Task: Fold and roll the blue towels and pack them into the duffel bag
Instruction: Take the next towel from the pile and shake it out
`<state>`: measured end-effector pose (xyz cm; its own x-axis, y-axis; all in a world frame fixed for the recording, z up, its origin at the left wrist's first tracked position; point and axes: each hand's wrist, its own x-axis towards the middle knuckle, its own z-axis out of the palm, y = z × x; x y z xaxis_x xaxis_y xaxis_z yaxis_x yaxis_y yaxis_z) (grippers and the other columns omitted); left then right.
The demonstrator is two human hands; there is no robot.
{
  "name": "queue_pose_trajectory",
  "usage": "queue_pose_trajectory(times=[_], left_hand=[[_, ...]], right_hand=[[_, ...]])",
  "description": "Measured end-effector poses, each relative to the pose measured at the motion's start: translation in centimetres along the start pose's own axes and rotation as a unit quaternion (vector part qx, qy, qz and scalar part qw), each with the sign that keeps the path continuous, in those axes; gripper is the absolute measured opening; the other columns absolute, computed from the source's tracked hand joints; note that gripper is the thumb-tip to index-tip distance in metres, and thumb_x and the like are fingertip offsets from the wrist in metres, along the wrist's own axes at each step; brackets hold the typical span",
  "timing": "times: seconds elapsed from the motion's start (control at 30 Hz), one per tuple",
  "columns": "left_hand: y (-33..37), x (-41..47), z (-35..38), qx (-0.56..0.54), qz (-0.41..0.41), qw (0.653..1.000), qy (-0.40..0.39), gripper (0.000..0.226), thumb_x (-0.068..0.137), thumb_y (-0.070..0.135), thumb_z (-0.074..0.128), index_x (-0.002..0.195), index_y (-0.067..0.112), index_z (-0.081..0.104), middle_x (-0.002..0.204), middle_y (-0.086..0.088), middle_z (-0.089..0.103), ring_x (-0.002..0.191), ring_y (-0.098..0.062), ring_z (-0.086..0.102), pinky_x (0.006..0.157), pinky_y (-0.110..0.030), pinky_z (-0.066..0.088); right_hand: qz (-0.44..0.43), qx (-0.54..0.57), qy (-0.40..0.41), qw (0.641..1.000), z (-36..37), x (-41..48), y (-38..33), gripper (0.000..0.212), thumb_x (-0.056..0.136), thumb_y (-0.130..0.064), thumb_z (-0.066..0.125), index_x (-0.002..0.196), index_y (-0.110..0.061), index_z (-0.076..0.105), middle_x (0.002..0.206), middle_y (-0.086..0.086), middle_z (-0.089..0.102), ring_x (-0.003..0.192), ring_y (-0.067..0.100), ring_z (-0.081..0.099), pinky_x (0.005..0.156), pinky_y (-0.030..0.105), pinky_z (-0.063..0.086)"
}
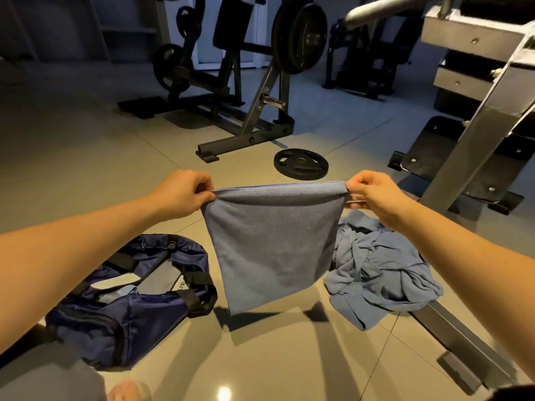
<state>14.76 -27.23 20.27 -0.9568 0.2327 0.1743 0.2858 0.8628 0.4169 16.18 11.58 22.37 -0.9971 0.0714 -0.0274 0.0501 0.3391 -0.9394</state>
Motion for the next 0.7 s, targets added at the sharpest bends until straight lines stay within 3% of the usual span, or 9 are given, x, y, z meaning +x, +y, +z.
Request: queue_pose_trajectory(times=[0.17, 0.37, 0.6, 0.7], left_hand=[[-0.2, -0.8, -0.7, -0.108, -0.041, 0.991, -0.064, 0.005, 0.094, 0.011, 0.07, 0.092, 0.014, 0.073, 0.081, -0.003, 0.072, 0.071, -0.015, 0.064, 0.058, -0.023, 0.048], [-1.2, -2.6, -2.1, -0.217, -0.097, 0.958, -0.163, 0.015, 0.087, 0.01, 0.076, 0.089, -0.004, 0.07, 0.077, -0.009, 0.068, 0.07, -0.015, 0.057, 0.061, -0.027, 0.047], [0.0, -3.9, -2.2, -0.263, -0.099, 0.933, -0.226, 0.009, 0.087, 0.004, 0.073, 0.082, 0.003, 0.066, 0.078, -0.012, 0.06, 0.067, -0.016, 0.051, 0.06, -0.024, 0.043], [0.5, -4.3, -2.3, -0.258, -0.089, 0.927, -0.257, 0.012, 0.086, 0.003, 0.073, 0.078, 0.006, 0.065, 0.076, -0.009, 0.061, 0.067, -0.015, 0.052, 0.061, -0.022, 0.045]], right_hand=[[0.008, -0.029, 0.047, 0.998, 0.9, -1.4, 1.2, 0.011, 0.102, -0.015, 0.056, 0.101, -0.004, 0.059, 0.09, 0.013, 0.065, 0.079, 0.022, 0.065, 0.066, 0.031, 0.058], [0.014, -0.018, -0.052, 0.998, -0.6, -4.6, 1.5, 0.021, 0.102, -0.012, 0.054, 0.106, 0.003, 0.069, 0.093, 0.016, 0.072, 0.081, 0.022, 0.069, 0.067, 0.027, 0.057], [0.02, -0.008, -0.052, 0.998, -1.5, -6.4, 2.1, 0.017, 0.101, -0.01, 0.055, 0.103, 0.002, 0.066, 0.103, 0.018, 0.07, 0.094, 0.029, 0.068, 0.086, 0.043, 0.059], [0.022, -0.009, -0.044, 0.999, -1.6, -6.7, 1.8, 0.017, 0.102, -0.009, 0.054, 0.104, 0.003, 0.065, 0.104, 0.019, 0.07, 0.094, 0.029, 0.068, 0.086, 0.042, 0.06]])
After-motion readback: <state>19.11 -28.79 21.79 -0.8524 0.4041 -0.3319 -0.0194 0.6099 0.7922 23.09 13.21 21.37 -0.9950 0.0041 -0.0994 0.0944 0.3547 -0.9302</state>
